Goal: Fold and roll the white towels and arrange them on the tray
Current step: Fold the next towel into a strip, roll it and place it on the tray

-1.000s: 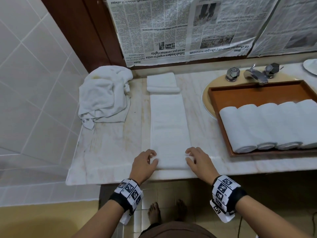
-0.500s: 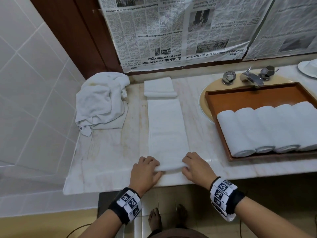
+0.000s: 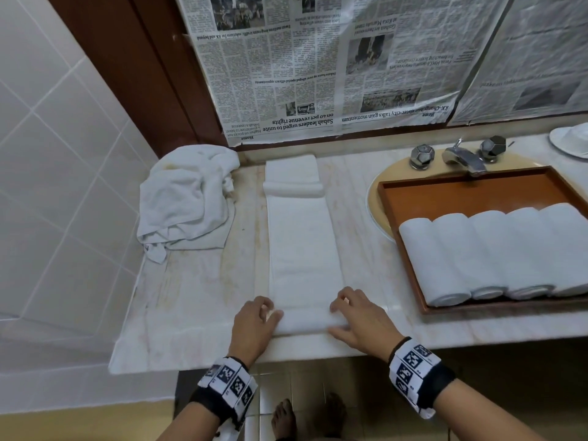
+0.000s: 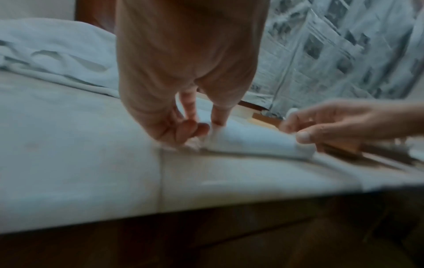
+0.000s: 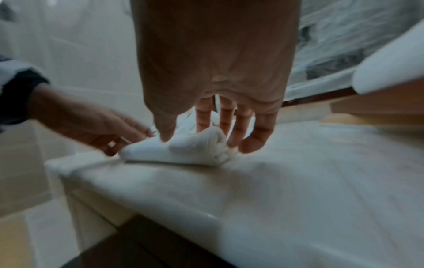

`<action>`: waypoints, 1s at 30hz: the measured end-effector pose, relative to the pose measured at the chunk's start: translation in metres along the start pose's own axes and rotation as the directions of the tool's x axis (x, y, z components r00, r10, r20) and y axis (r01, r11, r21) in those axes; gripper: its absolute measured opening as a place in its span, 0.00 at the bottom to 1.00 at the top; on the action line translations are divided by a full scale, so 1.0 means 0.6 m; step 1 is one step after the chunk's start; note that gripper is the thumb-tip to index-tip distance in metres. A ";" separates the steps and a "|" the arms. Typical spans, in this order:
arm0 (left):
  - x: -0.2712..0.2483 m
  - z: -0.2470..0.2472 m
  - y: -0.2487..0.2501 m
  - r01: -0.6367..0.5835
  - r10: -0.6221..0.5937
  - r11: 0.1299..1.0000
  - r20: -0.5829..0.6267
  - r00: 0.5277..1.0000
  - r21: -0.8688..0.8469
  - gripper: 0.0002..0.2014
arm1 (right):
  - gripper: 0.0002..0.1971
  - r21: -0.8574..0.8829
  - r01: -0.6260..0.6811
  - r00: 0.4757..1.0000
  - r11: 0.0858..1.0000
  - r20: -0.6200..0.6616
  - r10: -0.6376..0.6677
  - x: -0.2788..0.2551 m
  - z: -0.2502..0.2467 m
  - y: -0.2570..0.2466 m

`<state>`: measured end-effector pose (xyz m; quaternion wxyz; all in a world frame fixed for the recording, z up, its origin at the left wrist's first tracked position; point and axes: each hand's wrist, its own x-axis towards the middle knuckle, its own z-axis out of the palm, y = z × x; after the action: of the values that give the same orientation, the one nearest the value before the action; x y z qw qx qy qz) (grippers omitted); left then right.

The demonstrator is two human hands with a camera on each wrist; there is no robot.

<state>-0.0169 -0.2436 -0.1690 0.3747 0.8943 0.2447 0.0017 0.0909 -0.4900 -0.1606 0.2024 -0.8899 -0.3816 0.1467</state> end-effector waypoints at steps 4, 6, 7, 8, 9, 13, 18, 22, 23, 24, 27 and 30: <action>-0.020 0.024 -0.004 -0.314 0.329 0.915 -0.019 0.944 0.254 0.07 | 0.15 -0.161 0.086 0.996 0.983 -0.017 -0.090 0.004 0.015 -0.011; -0.024 0.025 -0.006 -0.364 0.379 0.876 0.016 0.925 0.316 0.16 | 0.17 -0.084 0.030 1.000 0.996 -0.006 -0.031 0.019 0.011 -0.014; -0.025 0.025 -0.009 -0.382 0.395 0.854 0.038 0.918 0.353 0.20 | 0.18 -0.058 -0.012 1.000 0.998 0.011 0.012 0.026 0.007 -0.014; -0.024 0.023 -0.013 -0.393 0.403 0.832 0.062 0.913 0.392 0.22 | 0.19 -0.035 -0.050 0.998 0.998 0.024 0.051 0.033 0.002 -0.013; -0.020 0.019 -0.014 -0.393 0.400 0.819 0.077 0.913 0.417 0.22 | 0.21 -0.005 -0.076 0.997 0.997 0.032 0.077 0.039 -0.003 -0.012; 0.017 -0.017 -0.005 -0.163 0.156 0.986 0.118 0.981 0.045 0.21 | 0.17 0.196 -0.219 0.975 0.956 0.023 0.219 0.053 -0.010 -0.008; 0.057 -0.029 -0.001 0.019 -0.002 0.995 0.172 0.985 -0.094 0.14 | 0.13 0.189 -0.160 0.975 0.969 -0.122 0.185 0.054 0.000 -0.013; 0.079 -0.026 0.002 0.049 -0.055 0.998 0.200 0.978 0.035 0.20 | 0.15 -0.031 -0.093 0.989 0.995 -0.116 0.089 0.049 0.000 -0.013; 0.081 -0.028 0.004 0.034 -0.042 0.998 0.171 0.984 0.051 0.21 | 0.19 -0.053 -0.073 0.993 0.996 -0.101 0.068 0.047 0.001 -0.008; 0.080 -0.027 0.006 0.002 -0.010 0.998 0.133 0.991 0.067 0.21 | 0.22 -0.072 -0.060 0.995 0.996 -0.087 0.054 0.047 0.002 -0.005; 0.064 -0.020 0.006 -0.175 0.170 0.980 0.057 0.984 0.097 0.18 | 0.21 -0.069 -0.085 0.996 0.994 -0.045 0.082 0.052 0.001 -0.014; 0.051 -0.005 -0.003 -0.343 0.326 0.915 0.114 0.939 0.210 0.22 | 0.19 -0.045 -0.126 0.991 0.991 -0.052 0.124 0.065 -0.003 -0.020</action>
<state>0.0088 -0.2270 -0.1738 0.2733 0.9592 0.0721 0.0035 0.1102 -0.4540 -0.1575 0.1807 -0.9199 -0.3235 0.1280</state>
